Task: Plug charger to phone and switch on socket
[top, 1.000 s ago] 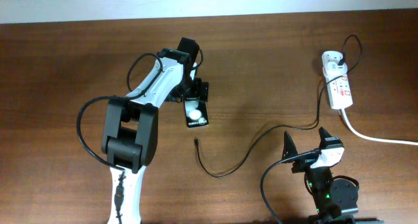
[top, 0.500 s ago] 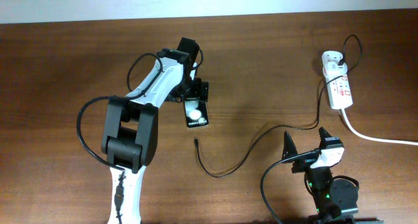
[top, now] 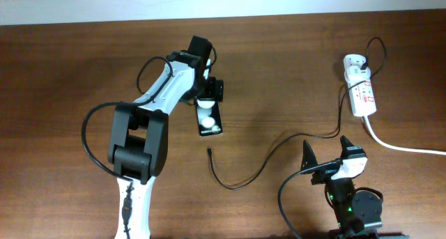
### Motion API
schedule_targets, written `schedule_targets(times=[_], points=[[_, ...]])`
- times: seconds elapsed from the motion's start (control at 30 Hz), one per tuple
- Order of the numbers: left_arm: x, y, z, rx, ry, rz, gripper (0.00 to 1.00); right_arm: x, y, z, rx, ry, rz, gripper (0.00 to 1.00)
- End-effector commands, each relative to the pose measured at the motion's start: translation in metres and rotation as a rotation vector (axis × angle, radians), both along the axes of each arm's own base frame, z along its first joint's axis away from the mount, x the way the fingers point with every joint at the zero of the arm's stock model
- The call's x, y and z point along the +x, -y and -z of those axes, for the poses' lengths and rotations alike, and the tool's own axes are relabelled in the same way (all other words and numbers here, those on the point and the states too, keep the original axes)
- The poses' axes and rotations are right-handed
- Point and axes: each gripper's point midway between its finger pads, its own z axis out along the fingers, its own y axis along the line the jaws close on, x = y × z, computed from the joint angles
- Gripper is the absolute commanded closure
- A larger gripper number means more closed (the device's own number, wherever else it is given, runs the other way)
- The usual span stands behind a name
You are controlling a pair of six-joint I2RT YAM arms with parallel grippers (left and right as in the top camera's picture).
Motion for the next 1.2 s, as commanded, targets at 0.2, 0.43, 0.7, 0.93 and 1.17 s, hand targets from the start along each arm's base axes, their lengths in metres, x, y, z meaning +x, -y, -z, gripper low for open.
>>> schedule_targets(times=[0.2, 0.43, 0.7, 0.93, 1.17], points=[[-0.069, 0.010, 0.069, 0.004, -0.315, -0.132, 0.00, 0.000, 0.000, 0.002, 0.003, -0.005, 0.003, 0.01], [-0.111, 0.002, 0.087, 0.199, -0.356, -0.117, 0.01, 0.000, 0.000, 0.002, 0.003, -0.005, 0.003, 0.01], [-0.093, -0.015, 0.089, 0.210, -0.308, -0.158, 0.11, 0.000, 0.000, 0.002, 0.003, -0.005, 0.003, 0.01], [-0.099, -0.007, 0.089, 0.217, -0.312, -0.126, 0.04, 0.000, 0.000, 0.002, 0.003, -0.005, 0.003, 0.01], [-0.099, -0.008, 0.088, 0.214, -0.309, -0.115, 0.23, 0.000, 0.000, 0.002, 0.003, -0.005, 0.003, 0.01]])
